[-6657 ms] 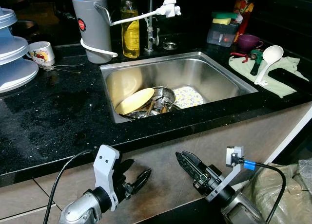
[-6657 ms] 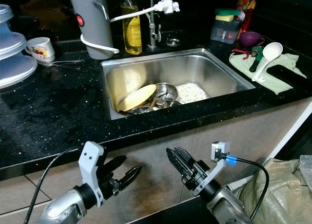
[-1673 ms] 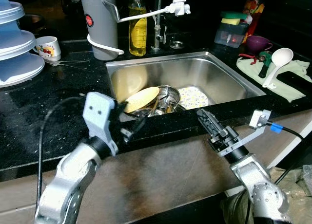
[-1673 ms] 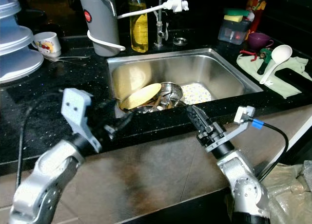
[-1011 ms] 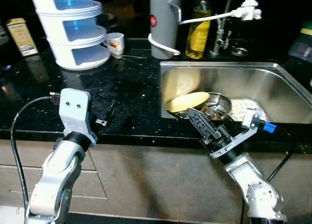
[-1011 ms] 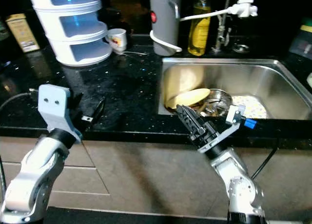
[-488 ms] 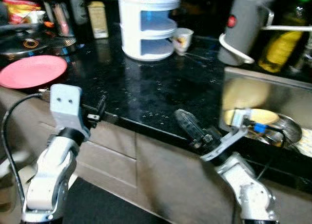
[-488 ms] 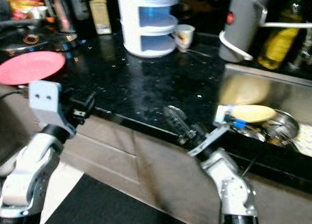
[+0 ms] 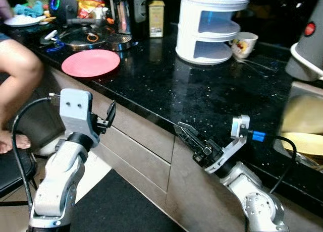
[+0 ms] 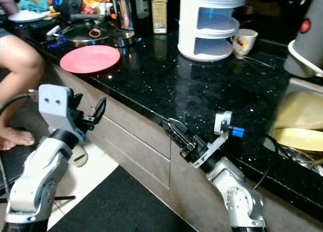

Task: Kitchen organization

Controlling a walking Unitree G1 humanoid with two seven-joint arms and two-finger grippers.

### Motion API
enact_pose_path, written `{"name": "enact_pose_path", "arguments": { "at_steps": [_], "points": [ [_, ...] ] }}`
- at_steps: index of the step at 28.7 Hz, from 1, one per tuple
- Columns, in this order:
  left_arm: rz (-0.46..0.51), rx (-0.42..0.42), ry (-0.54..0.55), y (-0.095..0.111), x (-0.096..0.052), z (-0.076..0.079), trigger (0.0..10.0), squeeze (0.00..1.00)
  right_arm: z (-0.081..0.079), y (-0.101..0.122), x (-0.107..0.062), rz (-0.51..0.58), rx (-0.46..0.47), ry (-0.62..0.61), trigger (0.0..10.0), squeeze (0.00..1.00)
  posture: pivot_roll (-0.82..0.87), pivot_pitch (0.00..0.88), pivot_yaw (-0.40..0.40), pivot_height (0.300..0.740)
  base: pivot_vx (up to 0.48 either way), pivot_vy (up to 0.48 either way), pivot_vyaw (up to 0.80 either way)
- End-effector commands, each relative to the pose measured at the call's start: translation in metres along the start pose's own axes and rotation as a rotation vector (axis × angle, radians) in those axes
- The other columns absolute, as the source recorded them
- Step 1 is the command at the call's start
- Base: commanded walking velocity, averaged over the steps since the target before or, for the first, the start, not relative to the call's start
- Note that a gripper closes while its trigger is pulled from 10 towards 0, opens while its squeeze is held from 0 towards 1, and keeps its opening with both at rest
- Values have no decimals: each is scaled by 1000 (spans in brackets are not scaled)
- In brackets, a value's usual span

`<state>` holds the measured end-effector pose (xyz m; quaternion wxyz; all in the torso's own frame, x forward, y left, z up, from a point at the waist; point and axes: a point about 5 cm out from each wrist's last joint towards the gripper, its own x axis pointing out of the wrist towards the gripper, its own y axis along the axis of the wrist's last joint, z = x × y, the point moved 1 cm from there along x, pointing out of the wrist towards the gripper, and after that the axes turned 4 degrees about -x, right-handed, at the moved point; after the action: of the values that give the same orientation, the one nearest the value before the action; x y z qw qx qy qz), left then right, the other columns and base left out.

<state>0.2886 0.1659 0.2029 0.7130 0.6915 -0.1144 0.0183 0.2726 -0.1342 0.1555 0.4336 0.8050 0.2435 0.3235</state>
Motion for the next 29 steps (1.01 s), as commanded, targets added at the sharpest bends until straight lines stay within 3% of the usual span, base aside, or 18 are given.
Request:
{"name": "enact_pose_path", "arguments": {
  "at_steps": [1,11,15,20,22,29],
  "points": [
    [-4,4,17,-2,-2,-5,10000,0,5,0,2,1,-12,-44,10000,0,-42,0,-43,740,0,0,0],
    [28,27,55,4,3,-13,10000,0,13,9,0,11,-47,-73,10000,0,-64,0,-50,740,0,0,0],
    [27,52,48,4,3,-13,10000,0,23,11,-2,43,-89,-177,10000,0,-77,0,-42,740,0,0,0],
    [34,74,32,6,7,-12,10000,0,35,21,-4,115,-117,-283,10000,0,-91,0,-28,740,0,0,0],
    [45,83,24,9,10,-11,10000,0,41,36,-7,195,-114,-342,10000,0,-96,0,-21,740,0,0,0],
    [52,91,19,12,12,-11,10000,0,38,57,-8,339,-42,-318,10000,0,-91,0,-17,740,0,0,0]
  ]
}}
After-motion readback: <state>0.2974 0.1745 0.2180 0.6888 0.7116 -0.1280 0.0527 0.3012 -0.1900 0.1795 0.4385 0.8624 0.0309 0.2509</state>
